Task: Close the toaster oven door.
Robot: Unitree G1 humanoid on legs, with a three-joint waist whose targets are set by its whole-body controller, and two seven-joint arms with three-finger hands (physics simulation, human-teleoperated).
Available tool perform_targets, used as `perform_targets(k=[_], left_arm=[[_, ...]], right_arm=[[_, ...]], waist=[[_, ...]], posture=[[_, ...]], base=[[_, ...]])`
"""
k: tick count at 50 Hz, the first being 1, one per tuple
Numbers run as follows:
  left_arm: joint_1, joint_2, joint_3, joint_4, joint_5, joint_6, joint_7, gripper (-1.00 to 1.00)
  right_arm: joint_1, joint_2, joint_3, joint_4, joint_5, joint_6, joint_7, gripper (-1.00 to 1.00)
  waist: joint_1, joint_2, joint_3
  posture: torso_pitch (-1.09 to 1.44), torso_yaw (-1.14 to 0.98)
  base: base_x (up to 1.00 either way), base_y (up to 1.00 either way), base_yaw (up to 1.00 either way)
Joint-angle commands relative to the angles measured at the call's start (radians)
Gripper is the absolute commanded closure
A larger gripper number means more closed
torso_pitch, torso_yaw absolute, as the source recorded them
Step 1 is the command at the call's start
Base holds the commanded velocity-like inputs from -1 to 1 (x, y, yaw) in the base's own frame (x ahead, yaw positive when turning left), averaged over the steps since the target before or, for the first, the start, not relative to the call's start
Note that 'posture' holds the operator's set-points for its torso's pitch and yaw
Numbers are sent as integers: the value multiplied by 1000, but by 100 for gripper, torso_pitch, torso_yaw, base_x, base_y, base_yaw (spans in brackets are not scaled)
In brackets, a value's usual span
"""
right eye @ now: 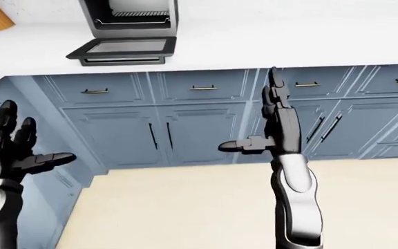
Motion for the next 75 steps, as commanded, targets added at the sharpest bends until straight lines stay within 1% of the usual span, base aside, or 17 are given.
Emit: perform_targets(k=[1, 12, 19, 23, 34, 38, 40, 43, 46, 48, 50, 51, 59, 64, 65, 69, 75], left_arm=[[-36, 32, 18, -41, -27, -3, 10, -100], [-68, 134, 107, -19, -72, 10, 34, -100], [-89, 203, 147, 3, -108, 31, 48, -100], [-87, 205, 146, -3, -112, 34, 52, -100], [-86, 209, 146, -1, -107, 28, 48, -100], [-83, 209, 148, 0, -107, 24, 44, -100], [-84, 210, 148, -2, -107, 26, 44, -100], [-84, 210, 148, 3, -104, 22, 42, -100], [-86, 214, 151, 9, -105, 22, 41, -100], [-86, 215, 152, 5, -107, 25, 42, -100], [-86, 216, 152, 8, -103, 20, 42, -100], [-90, 220, 155, 7, -107, 26, 44, -100], [-89, 219, 152, 8, -103, 21, 43, -100], [-89, 220, 153, 5, -106, 25, 44, -100], [-90, 222, 155, 3, -107, 27, 43, -100], [-90, 222, 156, 1, -108, 30, 45, -100], [-92, 226, 158, -1, -111, 35, 46, -100]], right_arm=[[-33, -18, -7, -39, 35, 9, 4, -100], [-99, -81, -46, -36, 84, 31, -8, -100], [-125, -106, -59, -41, 100, 55, -24, -100], [-127, -110, -59, -50, 102, 58, -22, -100], [-134, -117, -64, -63, 114, 74, -24, -100], [-133, -117, -67, -63, 116, 73, -25, -100], [-133, -117, -67, -64, 118, 74, -26, -100], [-129, -116, -66, -61, 116, 68, -24, -100], [-130, -117, -68, -64, 118, 73, -26, -100], [-131, -118, -68, -67, 121, 76, -26, -100], [-130, -118, -68, -67, 121, 75, -26, -100], [-130, -117, -68, -65, 121, 74, -27, -100], [-133, -119, -68, -68, 126, 81, -31, -100], [-136, -118, -68, -72, 129, 87, -34, -100], [-136, -118, -68, -72, 130, 88, -34, -100], [-137, -120, -70, -76, 134, 93, -35, -100], [-140, -122, -69, -83, 136, 99, -38, -100]], waist=[[-2, 4, -15], [-2, 14, -21], [-9, 18, 7], [-13, 80, 20], [-13, 7, 26], [-6, -51, 17], [-13, -5, 15], [-11, -25, 9], [-15, -3, 15], [-21, 27, 20], [-19, 100, -4], [-7, 73, 8], [9, 22, 21], [14, -71, 4], [2, -29, 7], [-5, -43, 1], [-22, 29, 14]], posture=[[0, 0], [0, 0], [0, 0], [0, 0], [0, 0], [0, 0], [0, 0], [0, 0], [0, 0], [0, 0], [0, 0], [0, 0], [0, 0], [0, 0], [0, 0], [0, 0], [0, 0]], base=[[0, 0, 0], [0, 1, 0], [4, 15, 0], [19, 27, 0], [28, 33, 0], [29, 28, 0], [29, 15, 0], [29, 14, 0], [29, 14, 0], [29, 14, 0], [29, 14, 0], [29, 14, 0], [29, 13, 0], [30, 13, 0], [30, 15, 0], [29, 17, 0], [30, 19, 0]])
